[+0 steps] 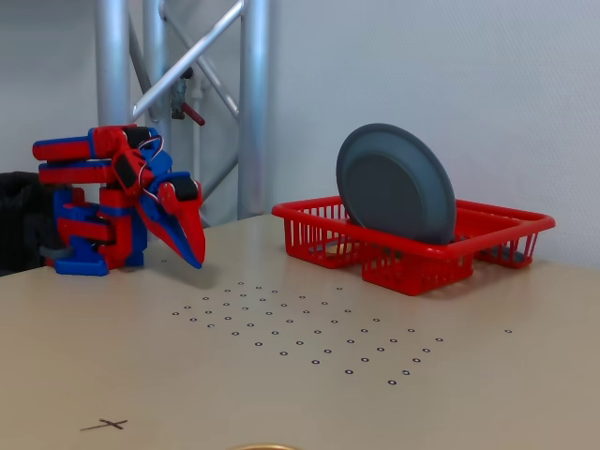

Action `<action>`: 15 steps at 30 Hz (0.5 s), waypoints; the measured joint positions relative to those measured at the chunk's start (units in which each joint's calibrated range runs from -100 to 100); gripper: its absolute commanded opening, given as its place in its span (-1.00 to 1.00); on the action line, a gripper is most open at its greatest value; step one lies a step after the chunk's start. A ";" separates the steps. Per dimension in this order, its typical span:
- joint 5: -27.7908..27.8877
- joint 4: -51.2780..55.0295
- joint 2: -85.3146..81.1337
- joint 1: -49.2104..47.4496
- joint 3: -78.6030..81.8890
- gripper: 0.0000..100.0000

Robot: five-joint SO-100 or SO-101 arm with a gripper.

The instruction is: Grasp the plate, place it on the cross drawn on the table.

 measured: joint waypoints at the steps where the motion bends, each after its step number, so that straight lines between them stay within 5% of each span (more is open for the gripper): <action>1: 0.00 0.00 0.00 0.00 0.00 -1.00; 15: 0.44 -0.16 0.00 0.00 0.00 -1.00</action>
